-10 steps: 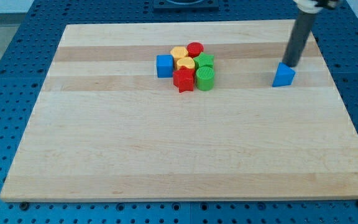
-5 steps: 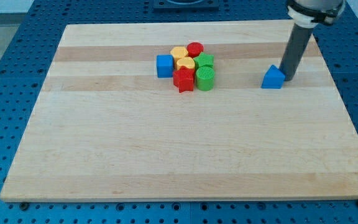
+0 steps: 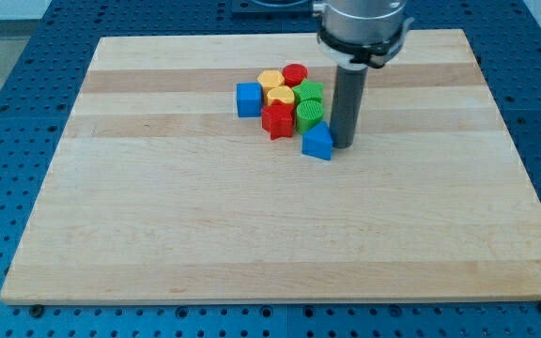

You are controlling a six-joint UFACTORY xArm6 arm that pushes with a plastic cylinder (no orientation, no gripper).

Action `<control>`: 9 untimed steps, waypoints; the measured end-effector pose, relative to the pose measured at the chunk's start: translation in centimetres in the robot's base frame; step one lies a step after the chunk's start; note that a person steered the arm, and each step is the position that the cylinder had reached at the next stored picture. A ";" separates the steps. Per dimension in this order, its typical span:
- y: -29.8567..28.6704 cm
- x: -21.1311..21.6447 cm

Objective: Place blue triangle below the blue cube

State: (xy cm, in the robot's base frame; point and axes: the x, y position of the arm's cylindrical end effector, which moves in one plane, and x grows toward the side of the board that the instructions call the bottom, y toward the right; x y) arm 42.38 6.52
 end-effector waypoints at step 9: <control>-10.9 9.9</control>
State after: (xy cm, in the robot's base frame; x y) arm 52.28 -4.35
